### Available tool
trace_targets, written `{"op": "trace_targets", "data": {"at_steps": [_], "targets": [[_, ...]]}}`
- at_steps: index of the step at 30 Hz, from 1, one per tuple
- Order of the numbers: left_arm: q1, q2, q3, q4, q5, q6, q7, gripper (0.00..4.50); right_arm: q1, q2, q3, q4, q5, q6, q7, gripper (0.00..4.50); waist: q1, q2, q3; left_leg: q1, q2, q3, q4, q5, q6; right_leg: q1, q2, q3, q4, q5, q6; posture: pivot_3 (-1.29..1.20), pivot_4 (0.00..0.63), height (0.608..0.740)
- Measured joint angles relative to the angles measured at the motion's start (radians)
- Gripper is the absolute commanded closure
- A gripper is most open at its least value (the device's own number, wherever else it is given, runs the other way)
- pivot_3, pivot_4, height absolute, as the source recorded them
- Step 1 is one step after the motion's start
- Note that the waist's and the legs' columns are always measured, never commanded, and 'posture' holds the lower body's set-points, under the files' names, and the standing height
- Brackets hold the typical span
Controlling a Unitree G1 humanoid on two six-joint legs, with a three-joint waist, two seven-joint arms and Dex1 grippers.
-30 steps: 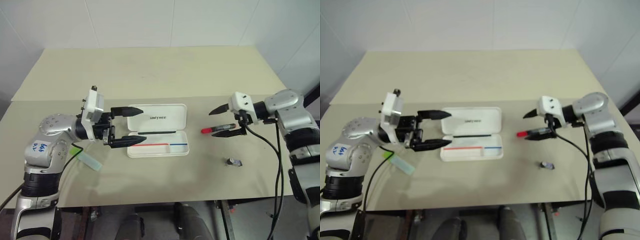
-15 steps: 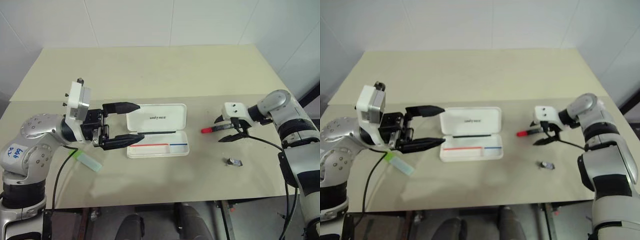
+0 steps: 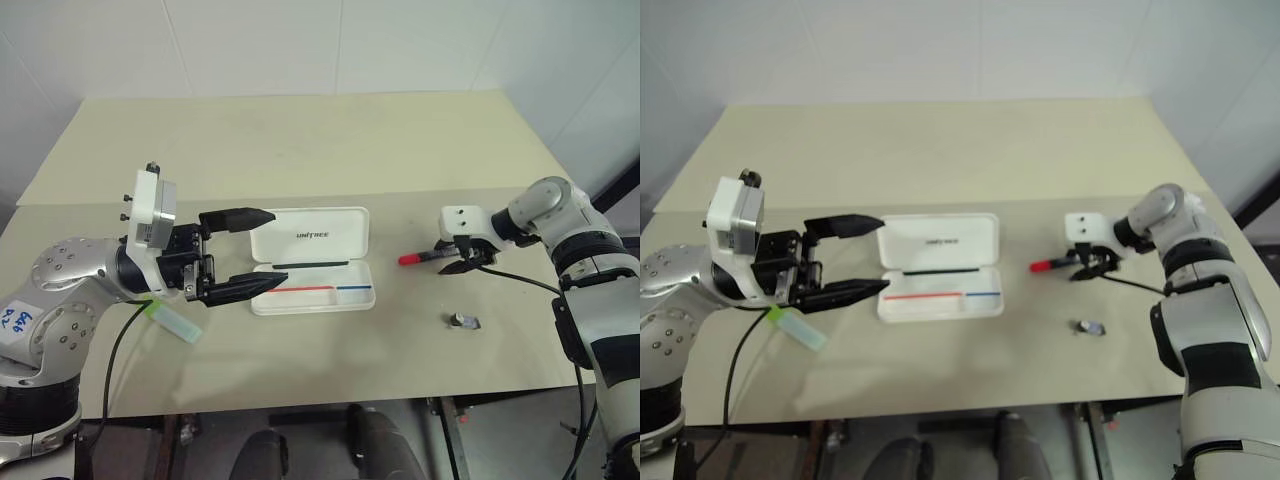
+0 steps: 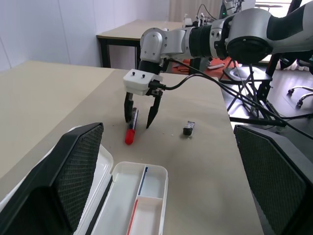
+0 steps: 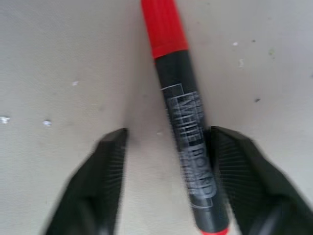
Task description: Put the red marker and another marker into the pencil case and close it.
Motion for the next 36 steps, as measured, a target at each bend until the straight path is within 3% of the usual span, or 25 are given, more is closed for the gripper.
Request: {"op": "trace_targets", "data": {"at_steps": [3,4,16,26,29,33,36], "targets": [[0.000,0.002,0.000,-0.003,-0.011,0.000,0.000,0.00,0.000,0.009,-0.014,0.001,0.000,0.009,0.023,3.76,-0.003,0.000,0.000,0.001,0.000,-0.001,0.000,0.000,0.000,0.001,0.001,0.000,0.001,0.000,-0.001,0.00,0.150,0.740],[0.000,0.003,0.000,-0.003,-0.011,0.000,0.000,0.00,0.000,0.010,-0.015,0.001,0.000,0.009,0.027,3.91,-0.003,0.000,0.000,0.001,0.001,-0.002,0.000,0.000,-0.001,0.001,0.001,0.000,0.002,-0.001,-0.001,0.00,0.150,0.740],[-0.012,0.004,-0.038,0.003,0.000,-0.024,-0.008,0.00,0.011,0.013,-0.052,-0.001,0.005,0.000,0.029,3.91,-0.005,0.000,0.000,0.001,0.001,-0.002,-0.001,0.001,-0.001,0.000,0.002,0.000,0.002,-0.001,-0.002,0.00,0.150,0.740],[0.012,0.003,-0.074,0.115,0.109,-0.154,-0.109,0.00,0.013,0.031,-0.177,-0.078,0.169,0.005,0.136,3.91,-0.019,0.002,0.001,-0.001,0.001,-0.002,-0.001,0.000,-0.001,-0.001,0.001,-0.001,0.004,-0.001,-0.001,0.00,0.150,0.740],[0.036,0.003,-0.087,0.155,0.154,-0.209,-0.147,0.00,0.061,0.004,-0.160,-0.253,0.298,0.072,0.139,3.91,-0.019,0.002,0.001,-0.001,0.001,-0.003,-0.003,0.000,-0.001,-0.002,0.001,-0.001,0.003,-0.001,-0.001,0.00,0.150,0.740],[0.069,0.005,-0.090,0.216,0.194,-0.256,-0.186,0.00,0.224,-0.040,-0.100,-0.647,0.517,0.287,0.139,3.91,-0.012,0.002,0.001,-0.003,0.002,-0.004,-0.004,0.000,0.000,-0.005,0.001,-0.001,0.003,-0.001,-0.002,0.00,0.150,0.740],[0.077,0.008,-0.090,0.217,0.210,-0.273,-0.198,0.00,0.296,-0.039,-0.089,-0.838,0.579,0.419,0.139,3.91,-0.006,0.002,0.001,-0.003,0.002,-0.005,-0.003,-0.001,0.000,-0.007,0.000,0.000,0.004,-0.001,-0.001,0.00,0.150,0.740]]}}
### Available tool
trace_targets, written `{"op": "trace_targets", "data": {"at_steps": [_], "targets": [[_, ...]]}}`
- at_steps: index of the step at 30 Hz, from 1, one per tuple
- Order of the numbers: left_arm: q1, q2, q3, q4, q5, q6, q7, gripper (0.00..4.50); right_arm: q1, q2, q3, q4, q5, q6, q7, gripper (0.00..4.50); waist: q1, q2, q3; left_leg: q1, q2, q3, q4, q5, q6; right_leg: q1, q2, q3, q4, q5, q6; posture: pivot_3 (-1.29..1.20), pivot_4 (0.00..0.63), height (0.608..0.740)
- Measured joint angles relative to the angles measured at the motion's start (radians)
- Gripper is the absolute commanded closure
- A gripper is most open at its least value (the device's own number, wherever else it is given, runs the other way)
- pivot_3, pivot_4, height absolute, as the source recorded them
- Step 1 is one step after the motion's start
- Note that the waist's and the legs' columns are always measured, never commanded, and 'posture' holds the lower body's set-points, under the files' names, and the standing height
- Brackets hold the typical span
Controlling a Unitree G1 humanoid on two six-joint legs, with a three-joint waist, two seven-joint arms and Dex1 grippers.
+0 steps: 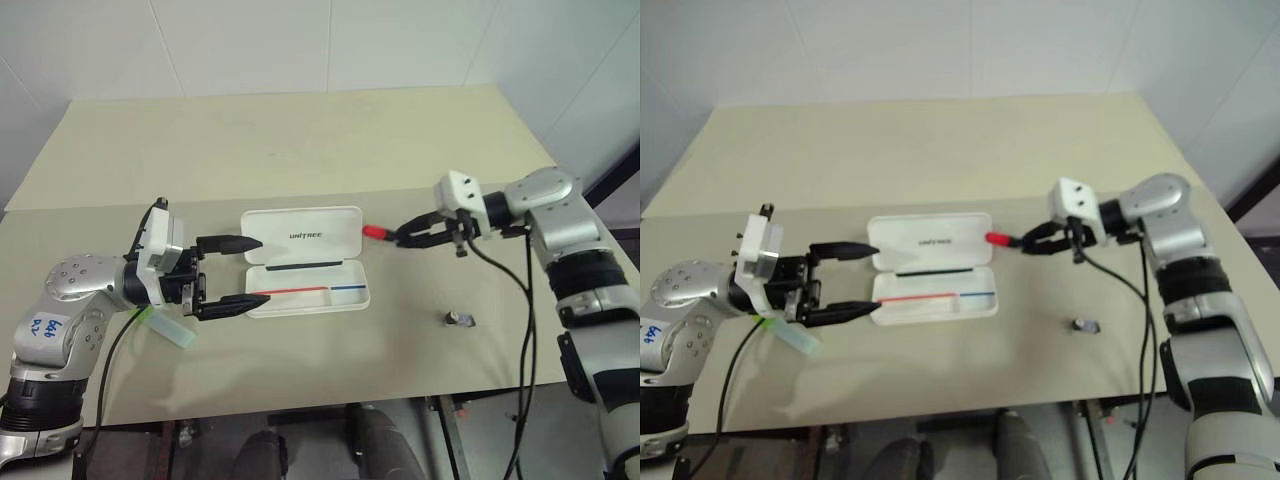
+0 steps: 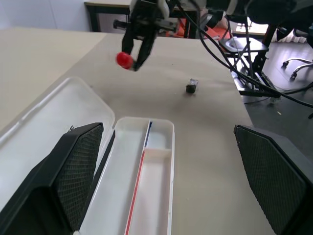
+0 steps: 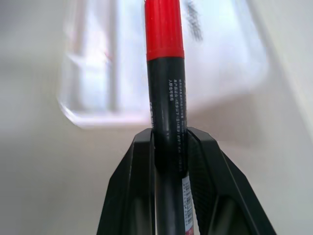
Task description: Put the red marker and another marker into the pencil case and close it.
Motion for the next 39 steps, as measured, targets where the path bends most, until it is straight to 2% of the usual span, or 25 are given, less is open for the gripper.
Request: {"op": "trace_targets", "data": {"at_steps": [2,6,12,16,27,39], "targets": [[0.017,0.010,0.005,0.002,0.011,-0.012,-0.004,0.00,0.024,0.017,-0.001,-0.106,0.020,0.074,-0.006,3.91,0.005,0.000,0.000,0.000,0.000,0.000,0.000,0.000,0.000,0.000,0.000,0.000,0.000,0.000,0.000,0.00,0.150,0.740],[0.071,0.026,0.031,0.033,0.026,-0.041,-0.008,0.00,0.058,0.131,0.016,-0.235,0.028,0.161,-0.053,3.91,0.009,0.000,0.000,0.001,0.001,0.000,0.001,0.000,0.000,0.000,0.000,0.000,0.000,-0.001,-0.002,0.00,0.150,0.740],[0.154,0.030,0.093,0.034,0.035,-0.071,0.004,0.00,0.066,0.248,0.073,-0.239,-0.021,0.191,-0.107,3.91,0.018,0.000,0.000,0.000,0.000,-0.001,0.001,0.000,0.001,-0.001,-0.001,-0.001,0.002,-0.001,-0.002,0.00,0.150,0.740],[0.184,0.031,0.107,0.032,0.043,-0.083,0.016,0.00,0.031,0.310,0.100,-0.169,-0.063,0.161,-0.116,3.91,0.018,0.000,0.000,0.000,0.000,-0.001,0.001,-0.001,0.001,-0.001,-0.001,-0.001,0.001,-0.001,-0.002,0.00,0.150,0.740],[0.220,0.030,0.128,-0.015,0.042,-0.083,0.065,0.00,-0.092,0.326,0.142,0.045,-0.201,0.021,-0.102,3.91,0.010,0.000,0.000,0.000,0.000,-0.001,0.000,-0.001,0.001,-0.001,-0.001,-0.003,0.001,-0.001,-0.002,0.00,0.150,0.740],[0.224,0.024,0.128,-0.044,0.038,-0.083,0.096,0.00,-0.147,0.348,0.163,0.183,-0.343,0.014,-0.142,3.91,0.006,0.000,0.000,0.000,0.001,-0.001,-0.002,-0.001,0.001,-0.001,-0.001,-0.003,0.001,-0.001,-0.003,0.00,0.150,0.740]]}}
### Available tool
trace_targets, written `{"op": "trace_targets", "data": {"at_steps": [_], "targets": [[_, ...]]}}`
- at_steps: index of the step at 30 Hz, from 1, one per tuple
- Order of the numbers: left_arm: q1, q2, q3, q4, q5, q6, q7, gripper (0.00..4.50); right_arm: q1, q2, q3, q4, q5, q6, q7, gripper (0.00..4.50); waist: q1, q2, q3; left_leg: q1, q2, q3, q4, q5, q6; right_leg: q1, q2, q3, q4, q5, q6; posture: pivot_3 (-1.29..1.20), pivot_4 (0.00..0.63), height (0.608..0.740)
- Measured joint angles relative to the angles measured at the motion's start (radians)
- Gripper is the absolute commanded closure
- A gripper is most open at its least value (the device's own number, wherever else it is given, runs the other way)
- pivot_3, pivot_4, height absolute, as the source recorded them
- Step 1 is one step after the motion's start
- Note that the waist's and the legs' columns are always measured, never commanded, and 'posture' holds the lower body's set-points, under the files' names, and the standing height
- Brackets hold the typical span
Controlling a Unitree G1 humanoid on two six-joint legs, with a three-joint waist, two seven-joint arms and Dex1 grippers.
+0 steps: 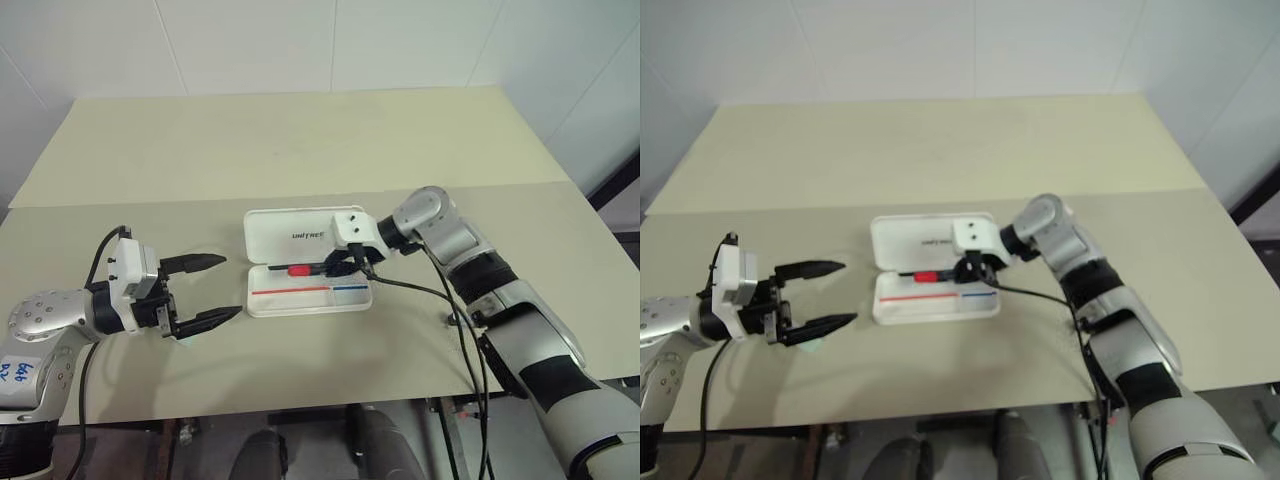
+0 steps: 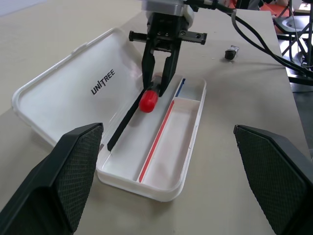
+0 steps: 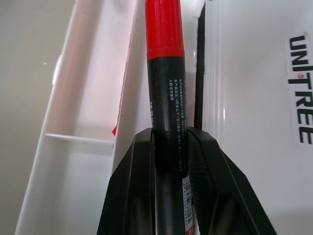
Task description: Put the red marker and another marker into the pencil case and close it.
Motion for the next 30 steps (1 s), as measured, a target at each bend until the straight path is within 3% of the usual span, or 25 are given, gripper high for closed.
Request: {"op": "trace_targets", "data": {"at_steps": [11,22,30], "targets": [[-0.001,-0.006,-0.001,-0.001,-0.002,0.001,0.007,0.00,-0.024,0.038,-0.009,0.021,-0.023,0.018,-0.038,0.04,0.000,0.000,0.000,0.000,0.000,0.000,-0.002,0.000,0.000,0.000,0.000,0.000,-0.001,0.000,0.000,0.00,0.150,0.740],[-0.003,-0.015,-0.006,-0.006,-0.004,0.013,0.016,0.00,0.021,-0.001,-0.047,-0.198,0.103,0.212,0.063,0.01,0.003,0.000,0.000,0.000,0.000,-0.001,-0.010,0.000,0.000,-0.002,-0.001,-0.002,-0.007,0.000,0.000,0.00,0.150,0.740],[0.107,-0.085,0.021,-0.123,-0.047,0.070,0.125,0.00,0.125,-0.170,-0.095,-0.440,0.300,0.383,0.136,0.01,0.008,0.000,0.000,0.000,0.000,0.000,-0.011,-0.001,0.001,-0.002,-0.004,-0.004,-0.009,0.000,0.000,0.00,0.150,0.740]]}}
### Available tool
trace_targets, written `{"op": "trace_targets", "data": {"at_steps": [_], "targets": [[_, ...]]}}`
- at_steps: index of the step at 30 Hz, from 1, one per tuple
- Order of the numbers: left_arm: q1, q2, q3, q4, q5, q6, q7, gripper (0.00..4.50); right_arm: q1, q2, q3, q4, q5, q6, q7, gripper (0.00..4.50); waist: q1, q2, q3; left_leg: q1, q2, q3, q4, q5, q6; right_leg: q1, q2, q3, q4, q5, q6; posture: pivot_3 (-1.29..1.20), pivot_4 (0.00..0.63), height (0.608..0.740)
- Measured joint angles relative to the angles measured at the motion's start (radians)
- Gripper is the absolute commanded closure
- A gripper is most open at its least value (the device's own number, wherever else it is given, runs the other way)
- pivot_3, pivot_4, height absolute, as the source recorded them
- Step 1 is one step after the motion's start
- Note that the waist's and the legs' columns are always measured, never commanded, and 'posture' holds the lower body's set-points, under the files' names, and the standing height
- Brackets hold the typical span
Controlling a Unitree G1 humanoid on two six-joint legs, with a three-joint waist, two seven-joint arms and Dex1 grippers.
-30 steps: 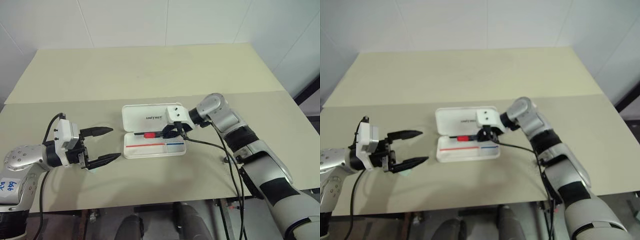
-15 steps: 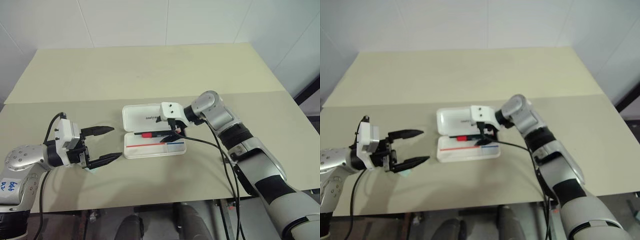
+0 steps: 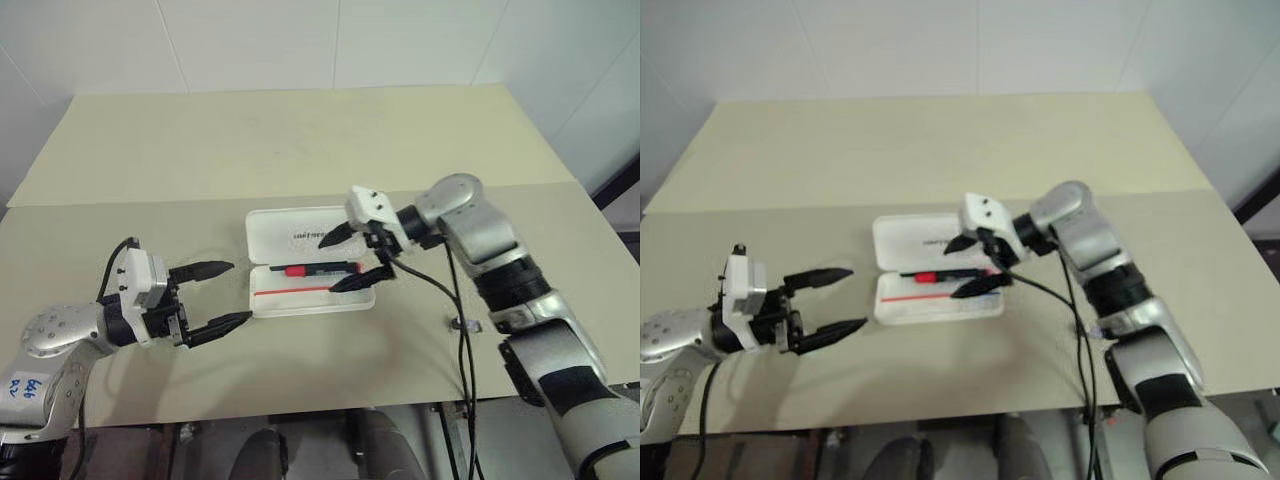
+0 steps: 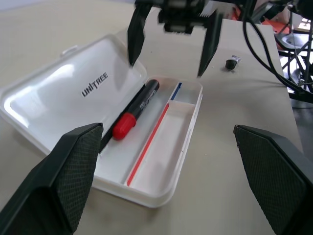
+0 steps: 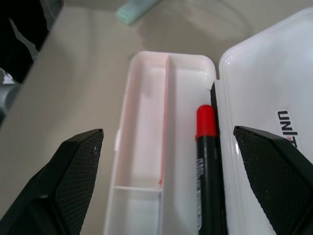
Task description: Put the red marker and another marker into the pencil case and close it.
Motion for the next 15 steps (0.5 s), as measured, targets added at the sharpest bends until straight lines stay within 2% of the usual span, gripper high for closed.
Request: {"op": "trace_targets", "data": {"at_steps": [3,10,13,15], "targets": [[0.042,-0.035,0.037,-0.046,-0.025,0.035,0.078,0.00,0.028,-0.060,-0.001,-0.024,0.044,0.023,0.002,0.01,0.000,0.000,0.000,0.000,0.000,0.001,0.001,0.000,0.000,0.000,0.000,0.000,0.001,0.000,0.000,0.00,0.150,0.740],[0.142,-0.185,0.106,-0.203,-0.046,0.111,0.391,0.00,0.033,-0.134,-0.001,-0.026,0.091,0.027,0.003,0.01,0.001,0.000,0.000,0.002,0.000,0.001,0.002,0.000,0.000,0.000,0.001,0.002,0.001,0.000,0.000,0.00,0.150,0.740],[0.201,-0.357,0.110,-0.306,-0.046,0.144,0.614,0.00,0.032,-0.170,-0.009,-0.016,0.165,0.043,0.004,0.01,0.004,-0.002,0.000,0.002,-0.001,0.002,0.002,0.000,0.000,0.001,0.000,0.003,0.001,0.001,0.002,0.00,0.150,0.740],[0.251,-0.437,0.105,-0.362,-0.027,0.167,0.747,0.00,0.028,-0.172,-0.035,-0.012,0.218,0.052,0.004,0.01,0.006,-0.002,-0.001,0.002,-0.001,0.002,0.002,0.000,0.000,0.001,0.000,0.003,0.001,0.001,0.002,0.00,0.150,0.740]]}}
